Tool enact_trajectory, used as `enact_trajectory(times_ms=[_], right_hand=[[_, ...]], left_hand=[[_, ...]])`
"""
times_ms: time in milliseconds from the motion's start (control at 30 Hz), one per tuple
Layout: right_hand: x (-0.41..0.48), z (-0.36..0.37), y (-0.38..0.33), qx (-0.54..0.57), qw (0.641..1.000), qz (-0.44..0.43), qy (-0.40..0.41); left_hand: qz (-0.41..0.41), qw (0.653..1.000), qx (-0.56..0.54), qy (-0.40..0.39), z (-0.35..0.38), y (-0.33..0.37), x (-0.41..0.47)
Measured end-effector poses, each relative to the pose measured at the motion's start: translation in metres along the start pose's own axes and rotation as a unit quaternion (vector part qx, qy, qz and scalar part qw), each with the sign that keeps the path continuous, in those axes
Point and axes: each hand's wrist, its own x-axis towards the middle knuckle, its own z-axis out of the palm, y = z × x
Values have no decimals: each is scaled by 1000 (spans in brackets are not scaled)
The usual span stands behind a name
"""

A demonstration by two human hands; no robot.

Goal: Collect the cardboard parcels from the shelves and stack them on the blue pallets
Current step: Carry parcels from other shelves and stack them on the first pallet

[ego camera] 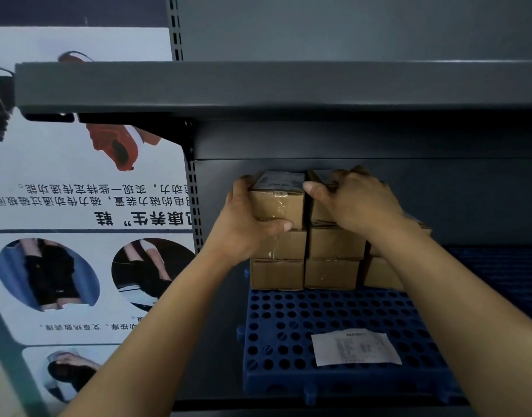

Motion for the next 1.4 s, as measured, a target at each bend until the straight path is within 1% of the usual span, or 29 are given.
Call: enact_trajectory(times_ms=[167,433,633,967,1067,1400], right_hand=[[-2,-1,6,27,999,-27,17],[2,-1,9,81,994,-72,18],[7,1,14,84,994,-72,23],[11,4,24,133,987,-53,69],[10,5,23,127,988,-51,73],[6,0,20,109,988,-59,97]], left_hand=[[12,1000,-3,18,7,3,0],[7,996,59,71,15,7,0],[8,998,48,50,14,4,4],[5,999,47,24,10,4,5],[-1,999,41,21,8,6,3],[-6,997,67,29,4,4,1]])
